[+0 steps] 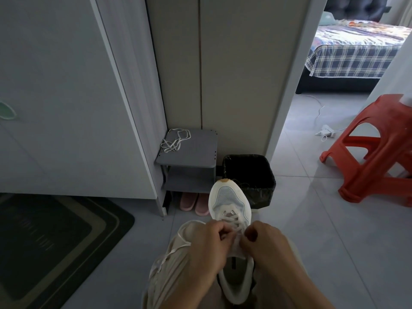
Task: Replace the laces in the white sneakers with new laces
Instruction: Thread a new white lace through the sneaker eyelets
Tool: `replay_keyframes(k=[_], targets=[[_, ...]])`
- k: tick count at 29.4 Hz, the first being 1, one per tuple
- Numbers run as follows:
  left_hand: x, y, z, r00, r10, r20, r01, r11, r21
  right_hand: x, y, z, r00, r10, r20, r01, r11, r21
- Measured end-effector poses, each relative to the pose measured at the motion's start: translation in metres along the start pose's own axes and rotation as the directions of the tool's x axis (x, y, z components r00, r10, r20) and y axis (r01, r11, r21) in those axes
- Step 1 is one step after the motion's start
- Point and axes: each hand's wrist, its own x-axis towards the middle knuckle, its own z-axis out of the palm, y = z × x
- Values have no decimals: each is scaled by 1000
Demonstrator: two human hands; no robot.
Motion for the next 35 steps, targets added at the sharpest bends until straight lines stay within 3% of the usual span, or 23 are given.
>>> replay_keyframes(k=[3, 7, 12, 17, 26, 32, 35], targets=[[-5, -8, 12, 998, 51, -25, -50, 997, 60, -3, 3, -2, 997, -41, -67, 42, 999, 5], [-8, -5, 21, 998, 0, -69, -5, 997, -75, -9, 11, -4, 996, -12, -88, 34, 966, 258], [-6, -2, 28, 995, -4, -104, -8, 993, -118, -10, 19, -7, 999, -1, -46, 18, 924, 381], [-3, -2, 29, 995, 53, -89, -55, 998, -22, -11, 21, -5, 999, -5, -36, 18, 924, 382], [4, -3, 24, 1000, 24, 10, -23, 997, -71, -12, 20, -1, 996, -37, -87, 62, 951, 303], [5, 4, 24, 987, 157, 38, -160, 981, 108, -8, 26, -2, 997, -10, -74, 39, 917, 397], [11, 4, 6, 980, 193, 43, -193, 981, -5, -3, 39, -10, 992, 59, -109, -3, 891, 454]])
